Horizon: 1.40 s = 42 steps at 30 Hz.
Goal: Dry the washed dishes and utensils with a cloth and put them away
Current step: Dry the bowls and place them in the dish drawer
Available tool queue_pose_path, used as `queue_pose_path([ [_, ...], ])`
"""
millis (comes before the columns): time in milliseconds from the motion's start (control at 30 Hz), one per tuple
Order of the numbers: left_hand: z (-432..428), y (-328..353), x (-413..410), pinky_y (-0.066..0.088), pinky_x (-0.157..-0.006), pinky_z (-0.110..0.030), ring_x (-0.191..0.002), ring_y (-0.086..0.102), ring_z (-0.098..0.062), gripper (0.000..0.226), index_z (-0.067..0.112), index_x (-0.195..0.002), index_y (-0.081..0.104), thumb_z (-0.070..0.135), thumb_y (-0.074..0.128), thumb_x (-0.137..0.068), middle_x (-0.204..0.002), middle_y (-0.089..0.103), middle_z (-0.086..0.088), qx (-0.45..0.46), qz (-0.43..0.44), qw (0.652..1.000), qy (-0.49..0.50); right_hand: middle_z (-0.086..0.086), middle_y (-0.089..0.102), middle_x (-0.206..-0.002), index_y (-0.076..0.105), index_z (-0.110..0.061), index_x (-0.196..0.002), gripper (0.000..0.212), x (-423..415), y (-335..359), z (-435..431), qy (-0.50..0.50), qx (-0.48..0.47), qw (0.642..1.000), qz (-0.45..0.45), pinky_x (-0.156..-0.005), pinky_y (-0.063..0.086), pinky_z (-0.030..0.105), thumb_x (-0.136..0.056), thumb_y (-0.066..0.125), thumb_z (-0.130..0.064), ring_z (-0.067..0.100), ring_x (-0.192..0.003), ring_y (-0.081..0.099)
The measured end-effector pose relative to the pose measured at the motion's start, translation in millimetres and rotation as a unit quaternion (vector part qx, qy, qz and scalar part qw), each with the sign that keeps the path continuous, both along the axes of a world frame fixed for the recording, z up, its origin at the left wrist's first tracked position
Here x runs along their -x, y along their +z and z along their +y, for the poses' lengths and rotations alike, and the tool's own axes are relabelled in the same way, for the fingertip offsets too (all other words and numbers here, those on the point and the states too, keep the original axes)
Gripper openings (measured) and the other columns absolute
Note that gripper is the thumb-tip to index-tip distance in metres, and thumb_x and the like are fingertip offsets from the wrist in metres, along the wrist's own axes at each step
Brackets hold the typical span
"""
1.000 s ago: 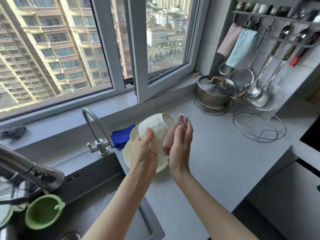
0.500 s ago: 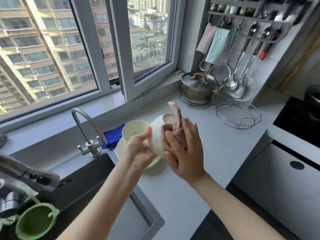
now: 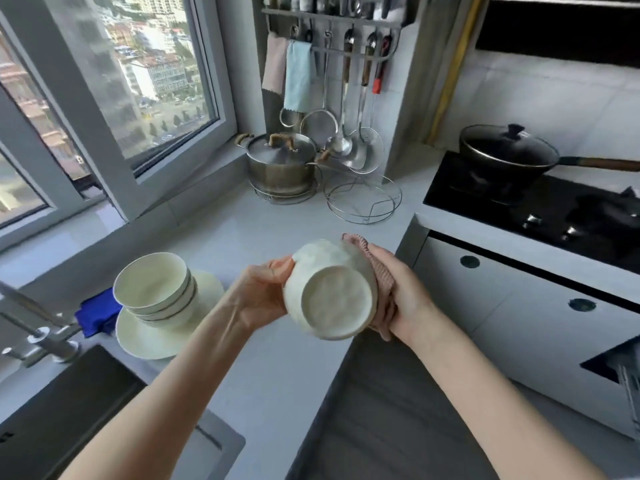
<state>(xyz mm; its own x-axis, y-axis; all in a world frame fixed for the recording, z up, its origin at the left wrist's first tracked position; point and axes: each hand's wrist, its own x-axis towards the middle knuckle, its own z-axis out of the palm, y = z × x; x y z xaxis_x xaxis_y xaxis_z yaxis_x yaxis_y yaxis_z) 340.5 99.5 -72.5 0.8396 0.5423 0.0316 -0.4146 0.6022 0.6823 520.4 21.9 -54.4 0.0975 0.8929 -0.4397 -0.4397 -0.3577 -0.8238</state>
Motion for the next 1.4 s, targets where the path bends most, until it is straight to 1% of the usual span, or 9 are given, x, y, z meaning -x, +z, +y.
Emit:
queue_pose_path([
  [133,-30,-17,-77,0.048,-0.052,-0.016,-0.051,0.061,-0.009,0.04,0.016,-0.064,0.073,0.034,0.093,-0.034,-0.057,0.064,0.005,-0.023,0.101,0.995,0.016,-0.004,0.074,-0.085,0.076,-0.024,-0.086,0.024,-62,10,-39,-0.116,-0.06,0.988,-0.078,-0.06,0.053,0.026,-0.09,0.057,-0.039,0.015,-0.077,0.069],
  [233,-65,-26,-141,0.053,-0.066,-0.023,-0.074,0.068,-0.012,0.051,0.02,-0.091,0.076,0.04,0.089,-0.047,-0.084,0.072,0.003,-0.036,0.098,0.995,-0.01,-0.003,0.073,-0.077,0.075,-0.025,-0.075,0.023,-118,11,-76,-0.18,-0.138,0.95,-0.212,-0.073,0.053,0.038,-0.088,0.061,-0.036,0.021,-0.083,0.068],
  [367,-111,-31,-220,0.046,-0.098,-0.048,-0.123,0.053,-0.031,0.05,0.026,-0.134,0.052,0.048,0.055,-0.09,-0.141,0.049,-0.012,-0.001,0.192,0.974,-0.123,0.0,0.058,-0.059,0.058,-0.014,-0.068,0.042,-197,6,-129,-0.215,-0.205,0.845,-0.444,-0.053,0.042,0.039,-0.078,0.054,-0.054,0.02,-0.058,0.055],
  [667,-170,-14,-383,0.046,-0.094,-0.054,-0.119,0.053,-0.041,0.081,0.006,-0.127,0.057,0.072,0.038,-0.083,-0.128,0.058,-0.021,0.139,0.316,0.896,-0.279,-0.004,0.057,-0.056,0.064,-0.008,-0.068,0.026,-328,-10,-228,-0.141,-0.335,0.594,-0.717,-0.051,0.031,0.018,-0.083,0.057,-0.028,0.009,-0.05,0.047],
  [933,-216,-14,-516,0.053,-0.059,-0.028,-0.072,0.069,-0.015,0.046,0.019,-0.101,0.068,0.056,0.042,-0.092,-0.082,0.073,0.0,-0.213,0.397,0.881,-0.142,-0.006,0.054,-0.073,0.052,-0.011,-0.075,0.039,-416,-25,-272,0.139,-0.05,0.792,-0.592,-0.072,0.037,0.028,-0.095,0.032,-0.038,0.006,-0.07,0.046],
  [1033,-224,-22,-569,0.055,-0.064,-0.031,-0.081,0.07,-0.015,0.035,0.025,-0.094,0.069,0.047,0.043,-0.095,-0.089,0.073,-0.001,-0.285,0.362,0.869,-0.178,0.002,0.064,-0.113,0.063,-0.011,-0.108,0.036,-466,-46,-272,0.12,-0.046,0.712,-0.69,-0.103,0.036,0.031,-0.097,0.037,-0.032,0.015,-0.111,0.052],
  [1167,-213,-35,-646,0.051,-0.068,-0.034,-0.082,0.066,-0.027,0.026,0.033,-0.08,0.064,0.05,0.048,-0.092,-0.082,0.07,-0.001,-0.348,0.354,0.851,-0.171,-0.002,0.059,-0.121,0.056,-0.02,-0.121,0.031,-525,-58,-284,0.152,0.126,0.581,-0.789,-0.088,0.047,0.036,-0.092,0.051,-0.029,0.021,-0.118,0.049],
  [1333,-199,-52,-727,0.041,-0.06,-0.026,-0.08,0.056,-0.017,0.032,0.022,-0.106,0.064,0.046,0.046,-0.094,-0.092,0.063,-0.004,-0.348,0.361,0.848,-0.172,-0.006,0.062,-0.078,0.06,-0.017,-0.077,0.046,-570,-52,-308,0.012,0.09,0.683,-0.724,-0.069,0.043,0.035,-0.091,0.026,-0.045,0.016,-0.073,0.053],
  [1400,-192,-62,-753,0.039,-0.057,-0.025,-0.074,0.056,-0.014,0.03,0.025,-0.1,0.063,0.047,0.043,-0.095,-0.09,0.064,-0.002,-0.338,0.363,0.85,-0.177,-0.008,0.054,-0.061,0.048,-0.022,-0.064,0.037,-591,-56,-332,-0.048,0.115,0.653,-0.747,-0.06,0.045,0.037,-0.089,0.032,-0.043,0.016,-0.057,0.046],
])
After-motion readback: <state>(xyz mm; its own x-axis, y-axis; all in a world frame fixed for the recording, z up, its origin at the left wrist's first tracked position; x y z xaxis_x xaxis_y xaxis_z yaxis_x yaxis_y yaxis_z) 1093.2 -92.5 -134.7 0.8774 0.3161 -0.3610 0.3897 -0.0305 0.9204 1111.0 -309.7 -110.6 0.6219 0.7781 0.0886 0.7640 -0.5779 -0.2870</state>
